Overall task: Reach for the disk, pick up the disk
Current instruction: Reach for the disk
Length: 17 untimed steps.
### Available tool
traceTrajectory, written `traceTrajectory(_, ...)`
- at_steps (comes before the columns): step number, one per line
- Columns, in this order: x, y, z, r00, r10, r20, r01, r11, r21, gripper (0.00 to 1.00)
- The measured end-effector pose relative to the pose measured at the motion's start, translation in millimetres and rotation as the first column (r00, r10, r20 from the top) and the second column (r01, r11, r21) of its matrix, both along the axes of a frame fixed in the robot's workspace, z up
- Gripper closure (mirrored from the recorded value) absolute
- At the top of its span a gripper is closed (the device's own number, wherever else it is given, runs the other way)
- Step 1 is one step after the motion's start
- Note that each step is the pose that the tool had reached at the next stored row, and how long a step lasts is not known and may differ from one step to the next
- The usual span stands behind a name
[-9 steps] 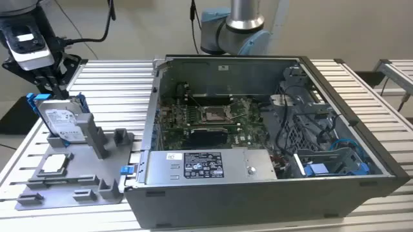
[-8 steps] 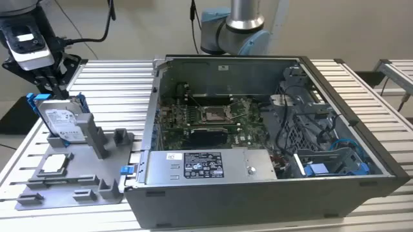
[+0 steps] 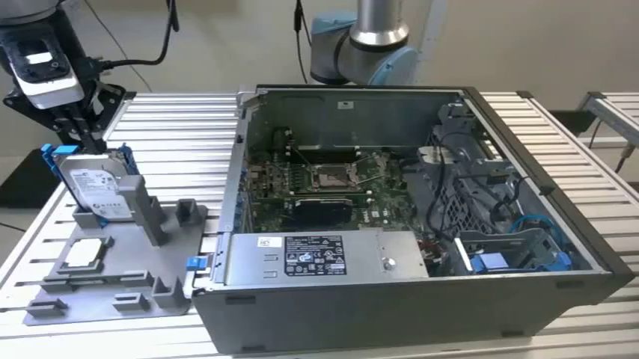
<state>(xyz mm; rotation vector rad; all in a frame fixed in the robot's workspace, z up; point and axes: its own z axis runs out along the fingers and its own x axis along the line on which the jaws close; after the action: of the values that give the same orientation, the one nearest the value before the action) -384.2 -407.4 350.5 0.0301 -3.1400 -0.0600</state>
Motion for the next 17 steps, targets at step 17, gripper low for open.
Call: traceTrajectory(17,-36.2,30.1,0.0,1.0000,-0.001,0.0002,0.001,1.0000,0.0000,1.00)
